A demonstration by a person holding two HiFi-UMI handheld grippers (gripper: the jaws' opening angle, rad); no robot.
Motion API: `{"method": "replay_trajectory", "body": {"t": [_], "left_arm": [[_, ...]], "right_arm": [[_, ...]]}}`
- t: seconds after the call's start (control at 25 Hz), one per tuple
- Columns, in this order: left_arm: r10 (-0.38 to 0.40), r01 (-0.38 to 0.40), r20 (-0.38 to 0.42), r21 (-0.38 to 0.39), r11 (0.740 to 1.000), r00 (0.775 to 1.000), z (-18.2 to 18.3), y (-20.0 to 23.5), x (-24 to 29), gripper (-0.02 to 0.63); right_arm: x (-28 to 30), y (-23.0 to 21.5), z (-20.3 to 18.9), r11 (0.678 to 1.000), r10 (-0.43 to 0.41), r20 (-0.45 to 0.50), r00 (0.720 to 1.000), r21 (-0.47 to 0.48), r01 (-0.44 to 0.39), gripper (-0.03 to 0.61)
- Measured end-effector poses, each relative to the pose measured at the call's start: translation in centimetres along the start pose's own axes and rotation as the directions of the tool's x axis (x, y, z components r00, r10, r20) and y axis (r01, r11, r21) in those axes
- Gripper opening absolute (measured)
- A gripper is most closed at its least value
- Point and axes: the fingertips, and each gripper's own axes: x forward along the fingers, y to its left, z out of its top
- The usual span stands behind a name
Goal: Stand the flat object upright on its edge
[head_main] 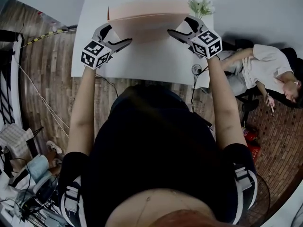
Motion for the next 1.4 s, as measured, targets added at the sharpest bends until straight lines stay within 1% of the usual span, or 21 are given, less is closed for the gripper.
{"method": "replay_trajectory", "body": {"t": [0.12, 0.28, 0.4, 0.56, 0.64, 0.8, 0.88, 0.96, 1.0, 1.04, 1.08, 1.16, 1.24, 1.28, 1.32, 1.4], "left_arm": [[0.013, -0.013, 0.010, 0.040, 0.999, 1.000, 1.8, 0.0, -0.7, 0.422], [0.040, -0.045, 0.064, 0.067, 0.997, 0.997, 4.6, 0.2, -1.7, 0.422], [0.057, -0.065, 0.078, 0.103, 0.993, 0.995, 6.3, 0.3, -2.6, 0.422], [0.066, -0.083, 0.131, 0.135, 0.987, 0.989, 9.2, 0.1, -3.8, 0.422], [0.077, -0.106, 0.168, 0.167, 0.980, 0.983, 11.0, 0.0, -4.5, 0.422], [0.093, -0.153, 0.252, 0.231, 0.961, 0.963, 15.0, -0.6, -6.1, 0.422], [0.086, -0.162, 0.286, 0.254, 0.953, 0.954, 16.7, -1.2, -6.8, 0.420], [0.070, -0.159, 0.303, 0.278, 0.947, 0.950, 18.0, -1.8, -7.2, 0.411], [0.065, -0.159, 0.308, 0.291, 0.943, 0.949, 18.4, -2.1, -7.3, 0.361], [0.061, -0.160, 0.313, 0.302, 0.940, 0.948, 18.8, -2.4, -7.3, 0.279], [0.055, -0.157, 0.315, 0.310, 0.938, 0.947, 19.1, -2.7, -7.3, 0.216], [0.029, -0.134, 0.310, 0.323, 0.937, 0.950, 19.5, -3.3, -7.1, 0.134], [-0.001, -0.104, 0.293, 0.341, 0.934, 0.956, 19.8, -4.1, -6.8, 0.063], [-0.017, -0.087, 0.284, 0.349, 0.933, 0.959, 19.9, -4.5, -6.6, 0.031], [-0.037, -0.066, 0.276, 0.355, 0.933, 0.960, 20.0, -5.0, -6.5, 0.013], [-0.088, -0.011, 0.258, 0.361, 0.932, 0.962, 19.9, -6.1, -6.1, 0.012]], "right_arm": [[-1.0, -0.2, 1.9, 0.999, 0.011, 0.043, 0.999, -0.036, -0.010, 0.342], [-2.4, -0.4, 4.8, 0.997, 0.009, 0.112, 0.994, -0.082, 0.001, 0.342], [-3.4, -0.3, 6.7, 0.993, 0.016, 0.144, 0.989, -0.120, 0.001, 0.342], [-5.0, -0.5, 8.7, 0.987, 0.012, 0.185, 0.983, -0.160, 0.018, 0.342], [-5.7, -0.4, 9.9, 0.982, 0.011, 0.211, 0.977, -0.186, 0.029, 0.342], [-6.8, 0.4, 13.0, 0.971, 0.013, 0.274, 0.962, -0.232, 0.053, 0.342], [-7.0, 0.9, 14.5, 0.966, 0.008, 0.298, 0.955, -0.249, 0.069, 0.341], [-7.1, 1.5, 15.7, 0.960, 0.011, 0.314, 0.949, -0.269, 0.078, 0.339], [-7.2, 1.8, 16.2, 0.955, 0.019, 0.320, 0.947, -0.287, 0.077, 0.331], [-7.2, 2.2, 16.6, 0.948, 0.028, 0.325, 0.945, -0.307, 0.078, 0.254], [-7.2, 2.5, 16.9, 0.942, 0.036, 0.330, 0.943, -0.327, 0.078, 0.149], [-7.2, 3.2, 17.4, 0.936, 0.061, 0.335, 0.940, -0.347, 0.063, 0.078], [-7.1, 4.0, 17.8, 0.931, 0.097, 0.327, 0.940, -0.365, 0.031, 0.026], [-7.0, 4.5, 18.0, 0.923, 0.119, 0.318, 0.941, -0.385, 0.013, 0.015], [-7.0, 5.1, 18.2, 0.913, 0.145, 0.306, 0.941, -0.407, -0.008, 0.012], [-6.9, 6.5, 18.5, 0.899, 0.196, 0.284, 0.938, -0.435, -0.056, 0.012]]}}
